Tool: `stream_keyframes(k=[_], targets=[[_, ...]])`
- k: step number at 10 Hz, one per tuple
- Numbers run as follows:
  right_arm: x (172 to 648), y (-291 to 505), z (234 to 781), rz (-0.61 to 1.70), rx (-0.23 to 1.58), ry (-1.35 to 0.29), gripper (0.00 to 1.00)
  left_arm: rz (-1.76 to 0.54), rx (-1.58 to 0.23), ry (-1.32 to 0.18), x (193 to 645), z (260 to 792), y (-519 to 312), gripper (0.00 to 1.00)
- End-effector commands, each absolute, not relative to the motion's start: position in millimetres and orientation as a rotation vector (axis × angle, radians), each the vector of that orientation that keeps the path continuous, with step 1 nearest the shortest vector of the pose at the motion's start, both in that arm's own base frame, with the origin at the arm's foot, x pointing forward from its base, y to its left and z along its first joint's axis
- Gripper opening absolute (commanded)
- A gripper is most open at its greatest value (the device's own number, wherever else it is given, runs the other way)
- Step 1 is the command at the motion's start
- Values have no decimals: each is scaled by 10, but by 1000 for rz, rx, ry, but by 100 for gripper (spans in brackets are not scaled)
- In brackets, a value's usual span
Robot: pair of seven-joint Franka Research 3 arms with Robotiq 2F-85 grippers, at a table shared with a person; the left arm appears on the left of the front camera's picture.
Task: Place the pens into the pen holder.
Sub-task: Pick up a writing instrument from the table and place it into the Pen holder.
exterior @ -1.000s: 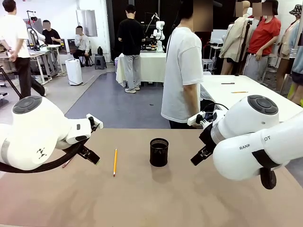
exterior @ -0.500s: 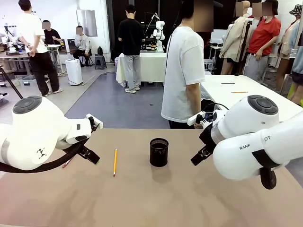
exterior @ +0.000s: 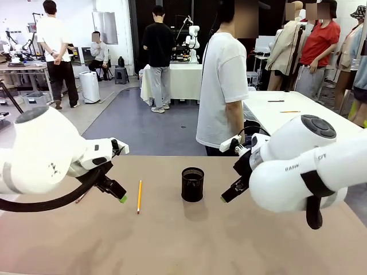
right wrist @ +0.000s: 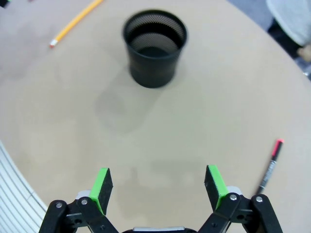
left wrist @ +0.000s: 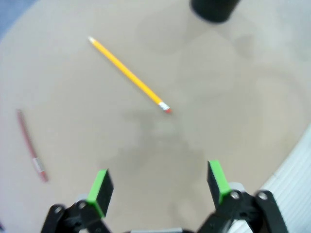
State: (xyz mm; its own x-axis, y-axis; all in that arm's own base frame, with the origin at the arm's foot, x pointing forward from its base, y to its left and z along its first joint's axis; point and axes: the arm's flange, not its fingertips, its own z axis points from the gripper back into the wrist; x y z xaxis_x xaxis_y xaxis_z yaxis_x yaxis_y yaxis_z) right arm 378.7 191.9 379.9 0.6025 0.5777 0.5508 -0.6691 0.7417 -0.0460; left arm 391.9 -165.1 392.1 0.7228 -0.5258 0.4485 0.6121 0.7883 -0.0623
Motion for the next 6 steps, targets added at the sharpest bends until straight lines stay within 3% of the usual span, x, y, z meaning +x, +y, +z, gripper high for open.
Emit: stream_keyframes(k=[1, 6], targets=[[3944, 1546, 3867, 805, 284, -573, 100, -643, -314, -385, 4033, 4126, -1400, 100], [4355, 907, 4226, 894, 414, -713, 100, -823, -422, -568, 4092, 4812, -944, 100]])
